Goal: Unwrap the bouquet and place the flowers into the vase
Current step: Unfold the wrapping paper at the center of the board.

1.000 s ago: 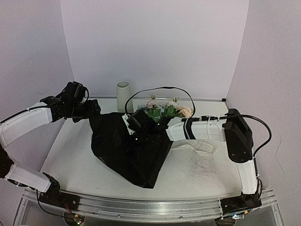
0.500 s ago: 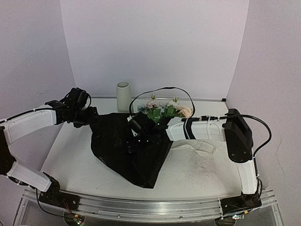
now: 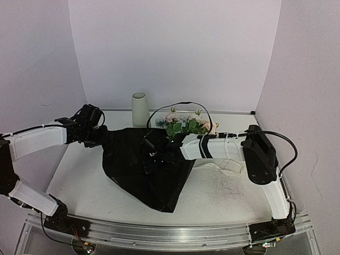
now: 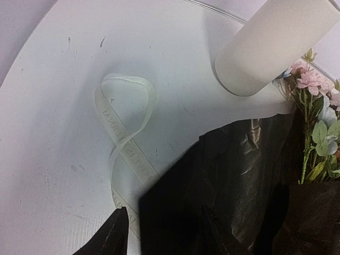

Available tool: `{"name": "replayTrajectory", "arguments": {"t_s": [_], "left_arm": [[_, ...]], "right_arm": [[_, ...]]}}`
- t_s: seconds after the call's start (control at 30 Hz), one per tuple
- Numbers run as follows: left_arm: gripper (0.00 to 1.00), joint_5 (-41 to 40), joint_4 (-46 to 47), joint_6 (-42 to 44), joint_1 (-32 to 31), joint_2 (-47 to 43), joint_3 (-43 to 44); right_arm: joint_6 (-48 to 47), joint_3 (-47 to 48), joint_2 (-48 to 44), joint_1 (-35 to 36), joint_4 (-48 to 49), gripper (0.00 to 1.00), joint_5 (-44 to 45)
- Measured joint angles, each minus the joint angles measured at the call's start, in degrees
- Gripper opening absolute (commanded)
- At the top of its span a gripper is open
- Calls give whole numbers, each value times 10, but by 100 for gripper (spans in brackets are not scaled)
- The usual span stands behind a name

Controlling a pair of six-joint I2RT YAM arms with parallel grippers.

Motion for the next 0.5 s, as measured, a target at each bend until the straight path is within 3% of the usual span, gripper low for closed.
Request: {"name": "replayTrajectory", "arguments": {"t_s": [0.17, 0.3, 0.43, 0.5], "left_arm": [[28, -6, 10, 0, 2, 9, -11], [4, -12, 19, -1, 3, 11, -16], [0, -19, 28, 0, 4, 15, -19], [0, -23, 31, -1, 4, 15, -23]], "right_arm": [[10, 11, 13, 1, -13, 65, 10], [16, 25, 27, 4, -17, 60, 14], [18, 37, 38, 9, -23, 45, 16], [19, 40, 38, 12, -25, 30, 18]]}}
